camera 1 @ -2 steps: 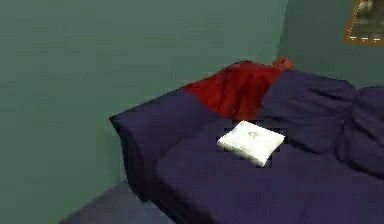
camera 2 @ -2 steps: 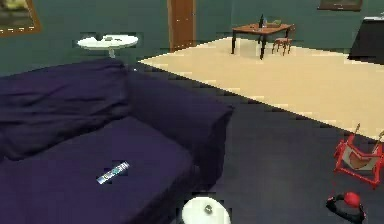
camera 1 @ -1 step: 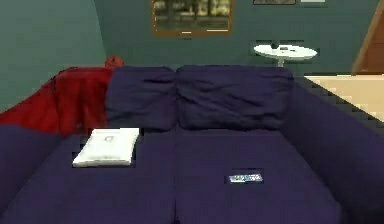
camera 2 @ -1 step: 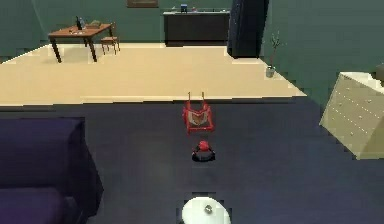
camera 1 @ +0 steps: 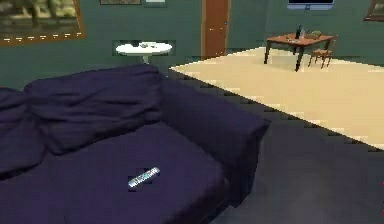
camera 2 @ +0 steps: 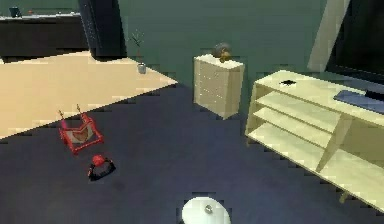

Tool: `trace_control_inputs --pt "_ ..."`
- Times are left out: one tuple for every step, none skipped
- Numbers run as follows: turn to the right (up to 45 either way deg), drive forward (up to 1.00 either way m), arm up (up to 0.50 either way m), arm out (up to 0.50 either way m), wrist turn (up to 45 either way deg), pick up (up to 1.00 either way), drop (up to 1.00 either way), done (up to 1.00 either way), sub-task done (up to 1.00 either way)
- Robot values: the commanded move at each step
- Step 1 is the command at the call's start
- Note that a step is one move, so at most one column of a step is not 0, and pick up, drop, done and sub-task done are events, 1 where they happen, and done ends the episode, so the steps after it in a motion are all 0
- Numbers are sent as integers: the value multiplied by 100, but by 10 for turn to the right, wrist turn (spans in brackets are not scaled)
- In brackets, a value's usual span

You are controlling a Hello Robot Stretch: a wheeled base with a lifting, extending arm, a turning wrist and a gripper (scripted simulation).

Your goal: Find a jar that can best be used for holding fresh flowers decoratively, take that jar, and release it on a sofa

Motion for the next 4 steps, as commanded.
trace_control_inputs --pt "-450 0 0 0 0 0 0 0 0" --pt "-240 0 0 0 0 0 0 0 0" --pt "-30 0 0 0 0 0 0 0 0" --pt "450 0 0 0 0 0 0 0 0"
